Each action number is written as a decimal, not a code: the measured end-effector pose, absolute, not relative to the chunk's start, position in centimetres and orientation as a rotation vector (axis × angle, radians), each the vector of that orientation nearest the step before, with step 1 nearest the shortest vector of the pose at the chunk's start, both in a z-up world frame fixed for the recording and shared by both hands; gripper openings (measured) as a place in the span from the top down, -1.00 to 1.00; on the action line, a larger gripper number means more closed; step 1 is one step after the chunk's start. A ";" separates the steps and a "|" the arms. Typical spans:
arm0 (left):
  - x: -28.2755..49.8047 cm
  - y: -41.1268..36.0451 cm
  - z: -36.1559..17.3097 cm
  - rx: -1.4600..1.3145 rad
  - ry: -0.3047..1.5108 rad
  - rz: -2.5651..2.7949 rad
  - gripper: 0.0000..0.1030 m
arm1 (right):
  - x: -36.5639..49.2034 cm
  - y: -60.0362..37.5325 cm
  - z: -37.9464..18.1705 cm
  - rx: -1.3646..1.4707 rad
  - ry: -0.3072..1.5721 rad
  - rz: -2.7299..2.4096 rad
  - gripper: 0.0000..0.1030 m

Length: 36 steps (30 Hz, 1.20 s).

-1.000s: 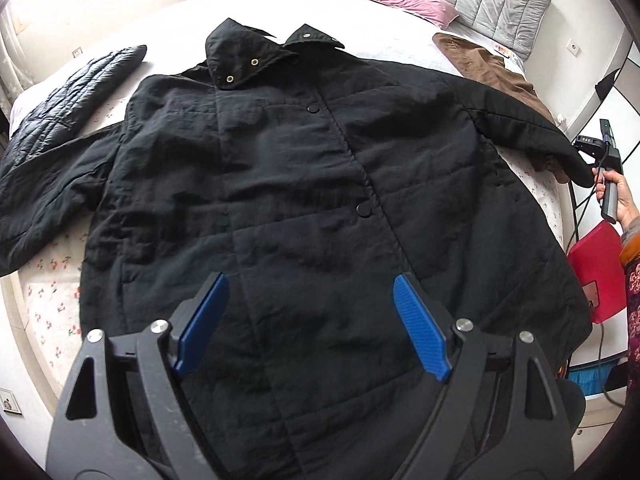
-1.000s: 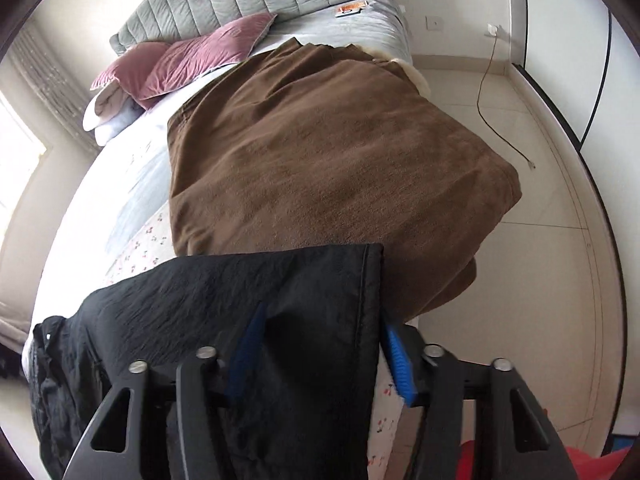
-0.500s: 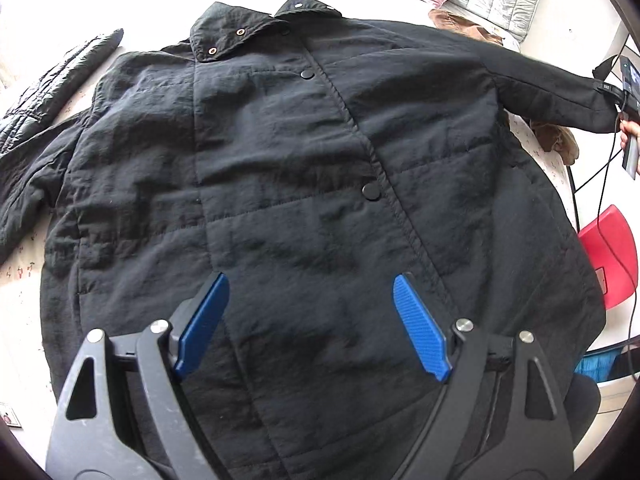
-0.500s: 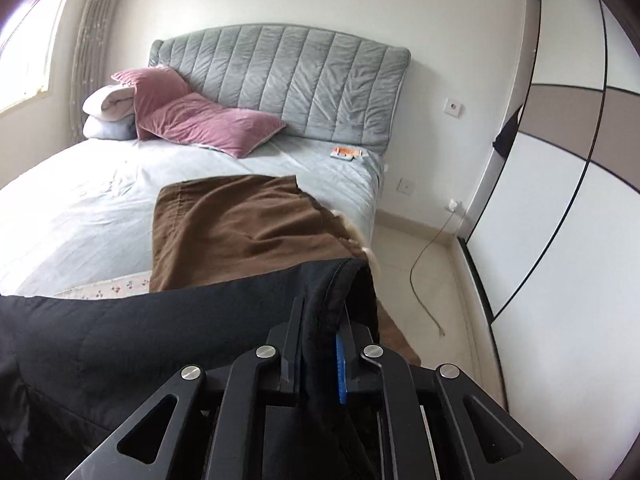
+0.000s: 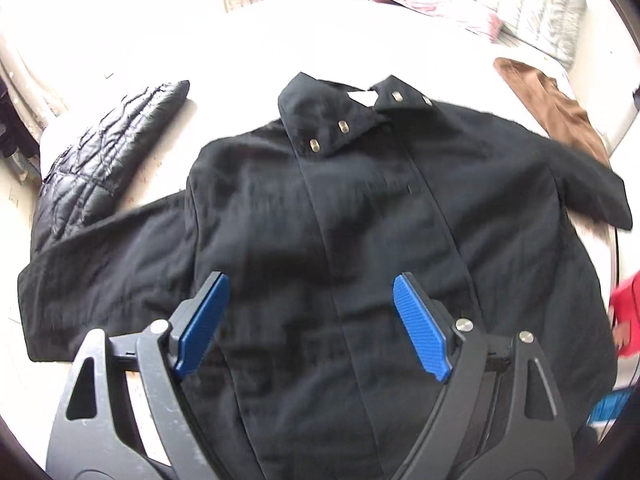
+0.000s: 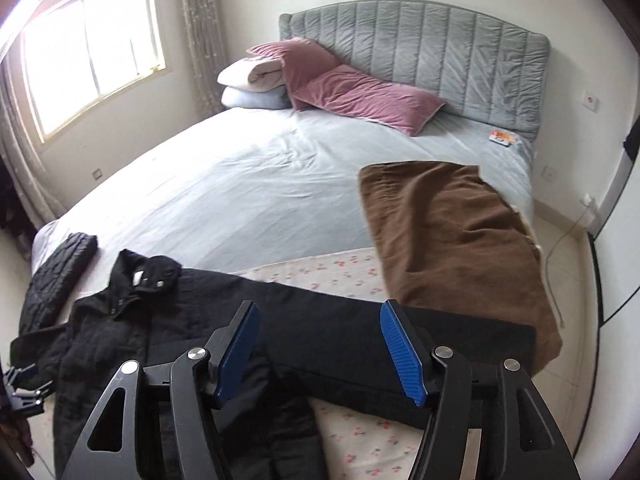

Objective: Fold large clothes

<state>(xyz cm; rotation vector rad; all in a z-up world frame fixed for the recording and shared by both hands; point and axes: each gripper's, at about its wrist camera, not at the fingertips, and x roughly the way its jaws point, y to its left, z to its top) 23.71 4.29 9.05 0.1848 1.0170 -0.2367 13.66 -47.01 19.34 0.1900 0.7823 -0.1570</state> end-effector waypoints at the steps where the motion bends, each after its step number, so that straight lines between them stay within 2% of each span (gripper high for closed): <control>1: 25.2 4.1 9.3 0.163 1.012 -0.234 -0.64 | 14.9 -45.0 19.1 0.186 0.798 -0.118 -0.25; 5: 30.9 3.5 8.3 0.047 0.978 -0.228 -0.64 | 21.7 -36.4 17.0 0.136 0.857 -0.027 -0.25; 10: 37.1 2.5 4.1 -0.087 0.890 -0.226 -0.64 | 31.1 -28.0 12.2 0.136 0.923 0.062 -0.25; 14: 37.9 3.0 -2.0 -0.322 0.805 -0.236 -0.63 | 37.9 -23.7 7.6 0.152 0.926 0.064 -0.25; 16: 37.5 2.9 -5.1 -0.344 0.814 -0.220 -0.53 | 41.0 -22.3 4.9 0.169 0.956 0.034 -0.24; 21: 36.2 2.4 -4.1 -0.341 0.752 -0.294 -0.53 | 46.2 -21.2 -0.9 0.203 0.992 -0.024 -0.23; 23: 35.9 1.7 -4.2 -0.302 0.767 -0.298 -0.53 | 46.7 -21.1 -2.4 0.160 1.004 -0.048 -0.10; 24: 36.2 1.6 -4.3 -0.297 0.788 -0.299 -0.53 | 46.6 -20.8 -3.0 0.108 1.010 -0.058 0.13; 25: 36.3 1.7 -4.5 -0.302 0.796 -0.295 -0.53 | 46.2 -20.4 -3.1 0.044 1.017 -0.062 0.46; 26: 36.3 1.9 -4.5 -0.312 0.797 -0.295 -0.53 | 45.8 -19.9 -3.1 -0.027 1.023 -0.063 0.60; 27: 36.3 2.1 -4.6 -0.325 0.797 -0.301 -0.53 | 45.2 -19.6 -2.5 -0.075 1.008 -0.078 0.79; 28: 36.2 2.3 -4.7 -0.336 0.797 -0.306 -0.53 | 44.4 -19.4 -1.5 -0.082 0.965 -0.096 0.83; 31: 36.1 2.4 -4.7 -0.341 0.789 -0.324 -0.53 | 39.5 -18.6 2.6 -0.126 0.629 -0.213 0.86; 33: 35.9 2.0 -4.3 -0.327 0.765 -0.338 -0.53 | 37.1 -18.6 3.3 -0.144 0.401 -0.349 0.85; 35: 35.9 1.8 -4.1 -0.300 0.759 -0.314 -0.53 | 38.0 -19.2 2.2 -0.114 0.376 -0.361 0.73; 36: 36.1 2.0 -4.4 -0.298 0.774 -0.301 -0.53 | 40.2 -19.1 0.7 -0.144 0.492 -0.314 0.60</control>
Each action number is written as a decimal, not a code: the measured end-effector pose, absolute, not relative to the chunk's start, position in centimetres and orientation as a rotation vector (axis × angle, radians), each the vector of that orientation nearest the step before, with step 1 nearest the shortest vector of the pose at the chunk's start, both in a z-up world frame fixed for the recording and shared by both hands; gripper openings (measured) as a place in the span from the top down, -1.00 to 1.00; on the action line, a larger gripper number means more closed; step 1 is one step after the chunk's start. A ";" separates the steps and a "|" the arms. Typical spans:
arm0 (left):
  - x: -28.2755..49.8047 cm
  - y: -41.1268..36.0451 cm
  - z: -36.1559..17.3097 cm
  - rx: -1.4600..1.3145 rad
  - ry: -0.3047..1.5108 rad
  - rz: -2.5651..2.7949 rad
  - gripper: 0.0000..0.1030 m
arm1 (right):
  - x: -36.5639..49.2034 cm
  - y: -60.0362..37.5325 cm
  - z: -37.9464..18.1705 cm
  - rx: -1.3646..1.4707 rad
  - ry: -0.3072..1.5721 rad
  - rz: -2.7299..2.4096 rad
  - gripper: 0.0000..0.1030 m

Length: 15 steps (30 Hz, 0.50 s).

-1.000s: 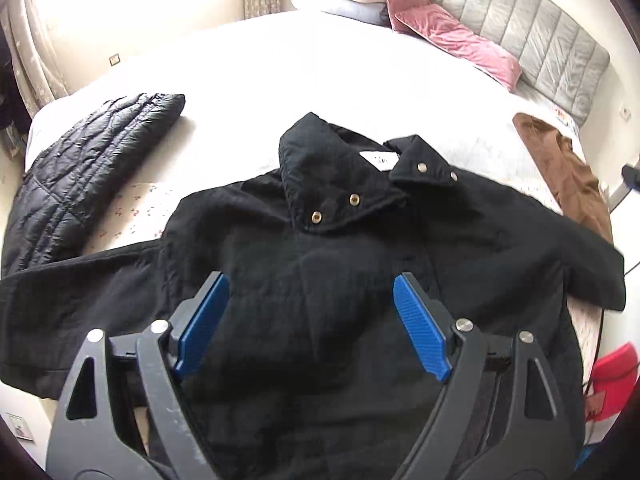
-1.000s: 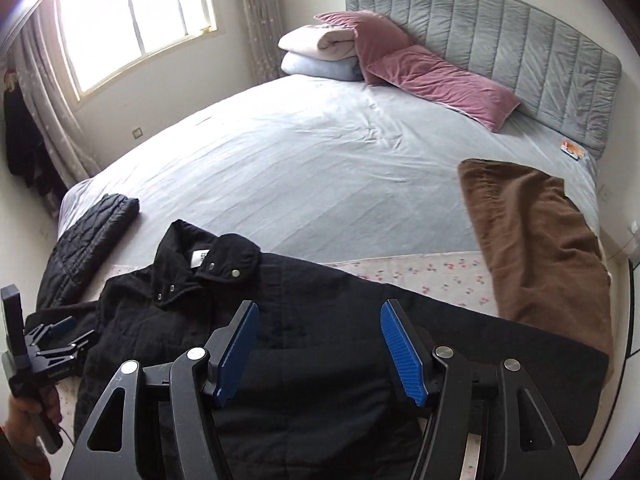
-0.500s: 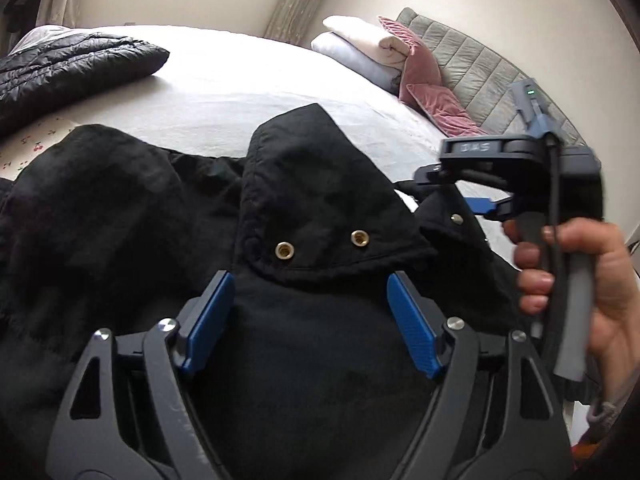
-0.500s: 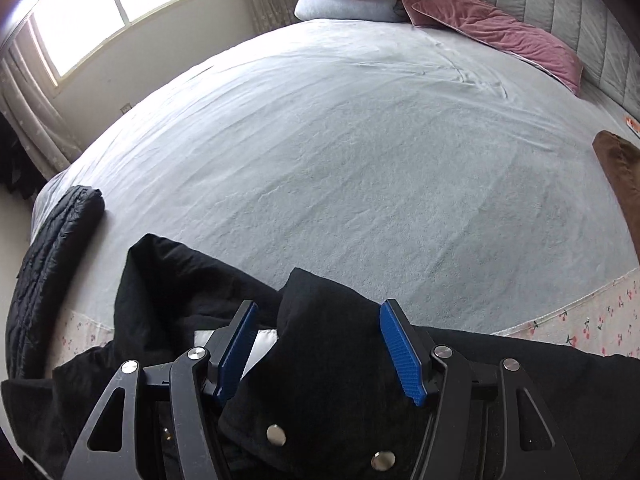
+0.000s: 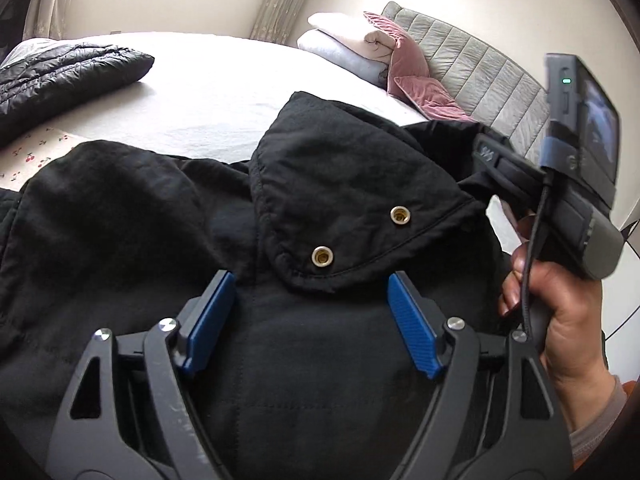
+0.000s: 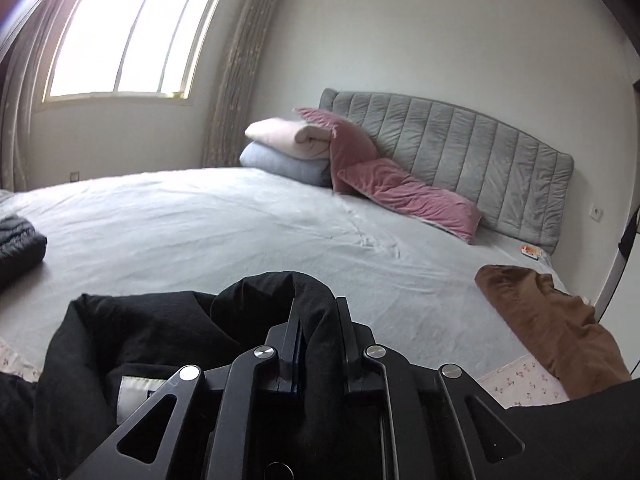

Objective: Fold large clothes

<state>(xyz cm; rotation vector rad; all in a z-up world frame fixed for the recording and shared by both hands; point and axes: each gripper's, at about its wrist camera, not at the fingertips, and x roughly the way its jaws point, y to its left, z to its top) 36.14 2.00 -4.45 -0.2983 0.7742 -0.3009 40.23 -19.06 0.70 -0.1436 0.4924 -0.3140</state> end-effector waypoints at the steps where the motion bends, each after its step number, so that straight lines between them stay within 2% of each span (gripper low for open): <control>1: 36.5 2.3 -4.8 -0.313 0.799 -0.299 -0.53 | 43.0 -19.3 -1.4 -0.131 0.699 -0.219 0.59; 2: 36.7 2.7 -5.1 -0.335 0.807 -0.303 -0.53 | 44.4 -20.1 -2.7 -0.051 0.829 -0.163 0.59; 5: 36.7 3.4 -5.1 -0.368 0.802 -0.314 -0.53 | 41.6 -23.1 -0.6 0.202 0.670 -0.070 0.53; 9: 36.2 3.3 -4.6 -0.352 0.772 -0.303 -0.53 | 38.9 -24.8 1.8 0.200 0.567 -0.054 0.55; 11: 36.0 3.1 -4.5 -0.334 0.763 -0.293 -0.53 | 39.2 -24.9 1.0 0.183 0.602 -0.034 0.68; 12: 36.1 3.0 -4.7 -0.330 0.768 -0.291 -0.53 | 39.8 -24.7 0.2 0.170 0.637 -0.035 0.81; 15: 36.2 2.9 -5.4 -0.330 0.796 -0.288 -0.53 | 42.8 -23.1 -4.6 0.189 0.798 -0.028 0.85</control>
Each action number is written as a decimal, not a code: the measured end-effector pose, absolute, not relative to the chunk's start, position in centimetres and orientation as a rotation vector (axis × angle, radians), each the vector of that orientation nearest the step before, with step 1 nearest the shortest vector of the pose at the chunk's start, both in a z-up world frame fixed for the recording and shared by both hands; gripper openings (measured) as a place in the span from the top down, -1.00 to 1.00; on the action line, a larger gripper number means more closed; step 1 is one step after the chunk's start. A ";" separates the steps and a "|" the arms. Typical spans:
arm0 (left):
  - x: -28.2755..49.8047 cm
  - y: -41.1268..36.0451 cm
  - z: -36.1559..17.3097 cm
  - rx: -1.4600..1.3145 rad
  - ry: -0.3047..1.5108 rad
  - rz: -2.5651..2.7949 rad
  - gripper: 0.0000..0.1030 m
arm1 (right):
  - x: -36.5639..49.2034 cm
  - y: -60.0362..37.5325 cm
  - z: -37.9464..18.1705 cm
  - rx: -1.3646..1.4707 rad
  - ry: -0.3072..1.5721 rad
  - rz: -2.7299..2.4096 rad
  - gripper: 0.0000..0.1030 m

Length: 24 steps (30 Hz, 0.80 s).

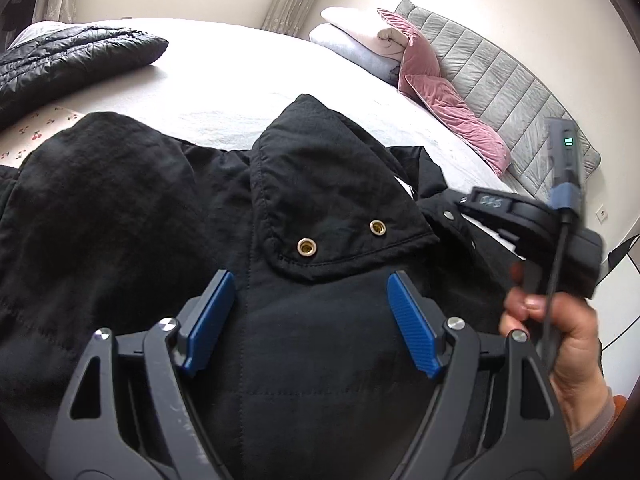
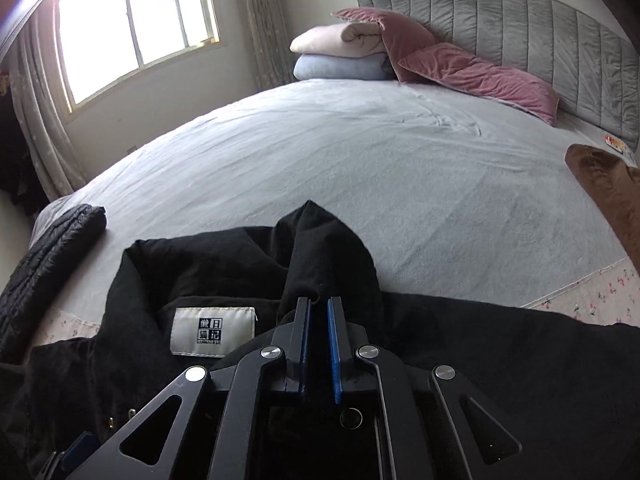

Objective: Fold large clothes

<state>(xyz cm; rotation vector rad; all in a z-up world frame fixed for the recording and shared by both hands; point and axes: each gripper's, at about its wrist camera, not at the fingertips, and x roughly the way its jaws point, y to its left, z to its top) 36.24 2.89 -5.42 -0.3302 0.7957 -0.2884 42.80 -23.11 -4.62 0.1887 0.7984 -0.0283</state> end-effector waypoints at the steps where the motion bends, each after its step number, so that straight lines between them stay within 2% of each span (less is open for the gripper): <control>1: 36.2 2.8 -5.4 -0.328 0.794 -0.287 -0.53 | 43.3 -22.0 -6.5 0.193 0.879 -0.001 0.86; 6: 36.3 2.9 -4.8 -0.332 0.809 -0.285 -0.53 | 43.1 -23.2 -5.7 0.277 0.810 0.035 0.81; 8: 37.5 2.6 -3.2 -0.295 0.821 -0.276 -0.53 | 42.1 -24.9 -4.7 0.337 0.760 0.082 0.61; 10: 39.3 1.7 -0.7 -0.192 0.766 -0.233 -0.53 | 41.6 -26.8 -3.6 0.358 0.701 0.079 0.10; 11: 40.7 0.7 0.2 -0.116 0.752 -0.207 -0.53 | 41.7 -27.6 -3.0 0.364 0.685 0.065 -0.02; 12: 42.4 -0.4 0.8 -0.040 0.746 -0.194 -0.53 | 42.1 -28.2 -2.5 0.375 0.675 0.064 -0.08; 15: 48.5 -3.0 -0.2 0.126 0.810 -0.070 -0.53 | 44.5 -28.3 -2.0 0.400 0.713 0.111 -0.08; 16: 50.4 -3.2 -1.3 0.130 0.863 -0.046 -0.45 | 45.2 -27.7 -2.0 0.394 0.720 0.132 -0.08; 17: 51.5 -3.1 -2.2 0.104 0.897 -0.050 -0.15 | 45.9 -26.9 -2.2 0.364 0.719 0.157 -0.08; 18: 52.2 -2.8 -3.0 0.061 0.920 -0.065 0.07 | 46.3 -25.8 -2.8 0.306 0.728 0.157 -0.07; 19: 52.6 -2.3 -3.6 0.003 0.937 -0.093 0.72 | 47.0 -24.8 -3.6 0.229 0.759 0.122 0.36; 20: 52.2 -1.8 -3.7 -0.044 0.913 -0.085 0.81 | 47.4 -24.4 -4.5 0.166 0.780 0.064 0.76; 21: 51.4 -1.1 -3.3 -0.078 0.850 -0.053 0.82 | 47.4 -25.2 -5.1 0.188 0.775 0.021 0.87; 24: 49.2 -0.3 -2.8 -0.102 0.697 -0.024 0.82 | 45.8 -28.7 -5.1 0.329 0.690 -0.131 0.96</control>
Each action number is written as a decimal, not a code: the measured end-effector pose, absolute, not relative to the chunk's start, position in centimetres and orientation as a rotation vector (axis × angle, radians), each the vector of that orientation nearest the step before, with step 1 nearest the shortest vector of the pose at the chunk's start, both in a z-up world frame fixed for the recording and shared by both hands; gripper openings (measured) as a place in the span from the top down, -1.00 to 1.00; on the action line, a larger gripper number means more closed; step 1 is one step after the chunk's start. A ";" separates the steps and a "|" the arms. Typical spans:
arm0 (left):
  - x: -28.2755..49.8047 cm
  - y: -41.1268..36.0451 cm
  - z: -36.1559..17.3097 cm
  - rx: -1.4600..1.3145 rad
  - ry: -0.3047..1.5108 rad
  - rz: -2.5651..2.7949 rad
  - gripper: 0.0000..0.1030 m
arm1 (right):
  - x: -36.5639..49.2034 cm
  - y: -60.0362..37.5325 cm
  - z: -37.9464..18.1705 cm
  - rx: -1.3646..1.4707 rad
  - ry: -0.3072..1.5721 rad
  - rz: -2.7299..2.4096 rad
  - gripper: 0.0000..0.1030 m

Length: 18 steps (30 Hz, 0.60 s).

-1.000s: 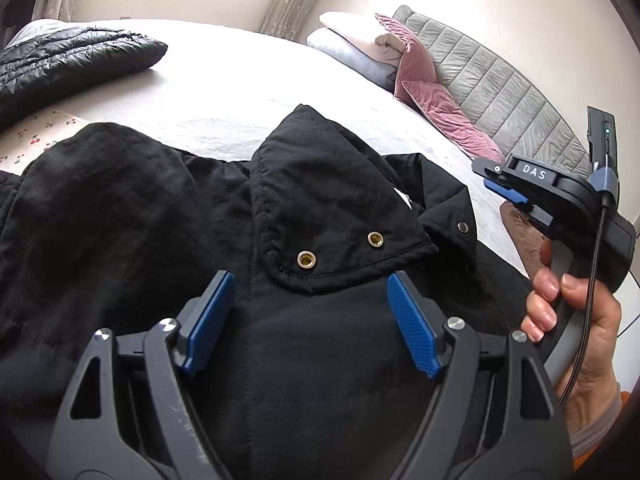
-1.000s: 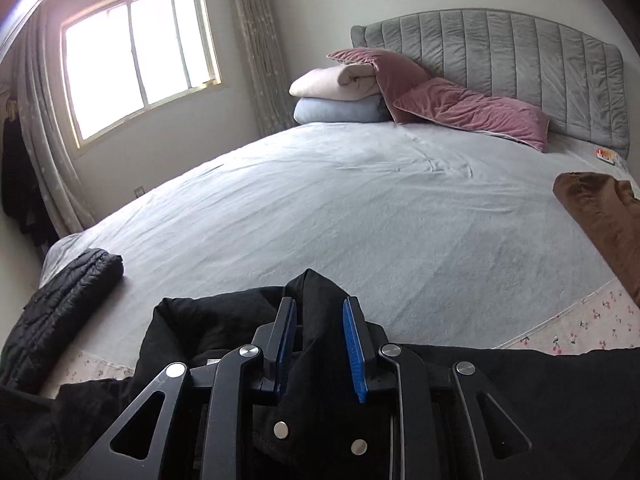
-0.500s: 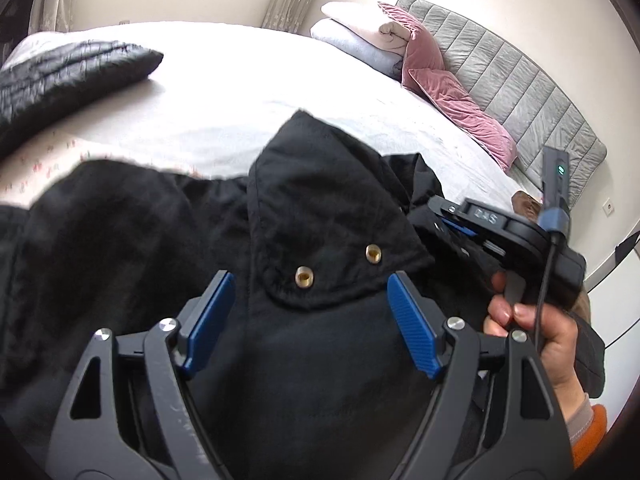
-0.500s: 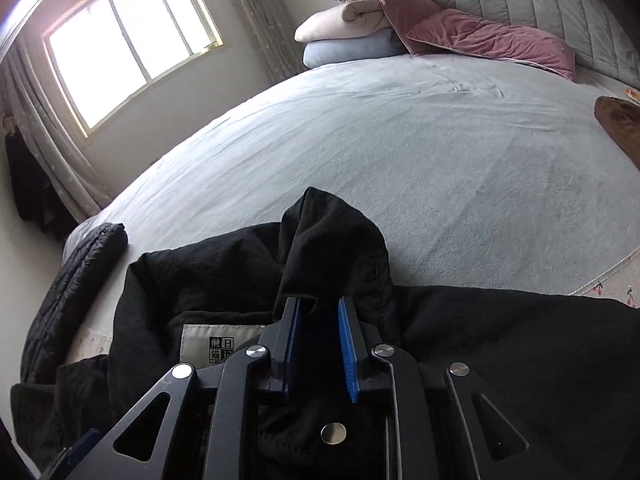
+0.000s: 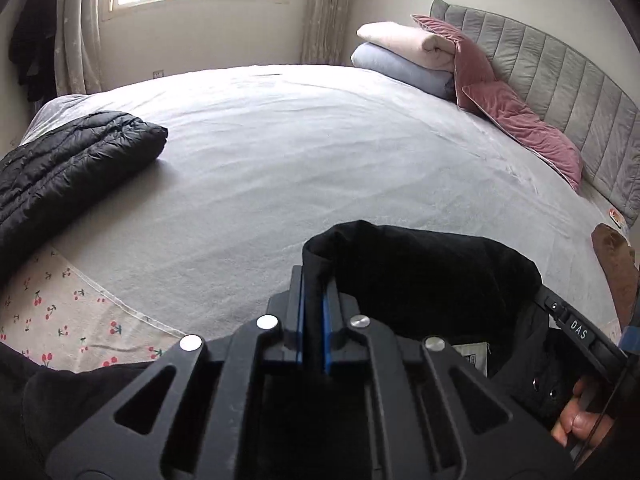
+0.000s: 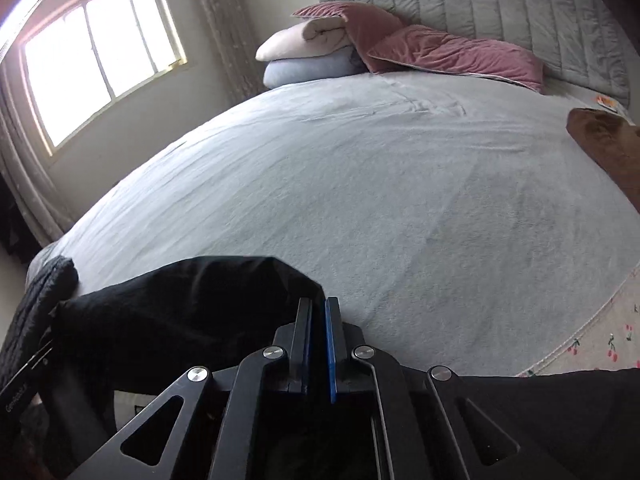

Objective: Fold large clothes

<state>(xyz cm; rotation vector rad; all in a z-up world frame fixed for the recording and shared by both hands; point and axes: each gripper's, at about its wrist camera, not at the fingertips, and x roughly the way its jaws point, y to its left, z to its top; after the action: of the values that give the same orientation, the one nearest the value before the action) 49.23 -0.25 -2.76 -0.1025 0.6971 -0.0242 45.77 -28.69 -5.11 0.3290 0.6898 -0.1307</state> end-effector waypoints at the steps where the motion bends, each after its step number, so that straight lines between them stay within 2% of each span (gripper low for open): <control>1: 49.3 -0.6 -3.5 -0.069 0.701 0.003 0.81 | 45.7 -29.4 -5.3 0.332 0.705 -0.193 0.96; 3: 50.5 -0.7 -4.8 -0.086 0.784 -0.006 0.74 | 45.6 -31.1 -5.9 0.430 0.746 -0.111 0.94; 4: 50.2 -0.1 -4.3 -0.118 0.766 -0.010 0.54 | 45.0 -31.5 -5.8 0.432 0.741 -0.098 0.90; 5: 49.7 0.4 -3.4 -0.142 0.740 -0.002 0.21 | 44.3 -31.8 -5.2 0.406 0.731 -0.082 0.86; 9: 46.6 2.3 0.4 -0.149 0.700 -0.042 0.01 | 40.4 -31.8 -2.5 0.295 0.723 0.006 0.60; 12: 43.0 3.3 1.6 -0.098 0.746 -0.067 -0.30 | 36.5 -31.6 -0.4 0.273 0.725 0.057 0.28; 13: 41.5 3.7 1.9 -0.083 0.752 -0.062 -0.45 | 34.9 -31.6 0.4 0.271 0.716 0.070 0.07; 14: 40.1 4.3 2.3 -0.076 0.760 -0.056 -0.62 | 33.4 -31.5 1.3 0.261 0.713 0.081 -0.04; 16: 36.9 5.5 3.2 -0.071 0.786 -0.063 -0.69 | 30.2 -31.2 3.2 0.240 0.701 0.117 -0.30; 18: 34.1 7.2 3.9 -0.081 0.819 -0.075 -0.72 | 26.2 -30.9 5.4 0.217 0.685 0.129 -0.46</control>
<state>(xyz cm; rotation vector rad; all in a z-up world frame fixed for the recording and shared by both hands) 34.08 7.23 3.87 -0.0805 0.8191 -0.0749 26.16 -30.89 5.39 0.2169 0.6848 0.1289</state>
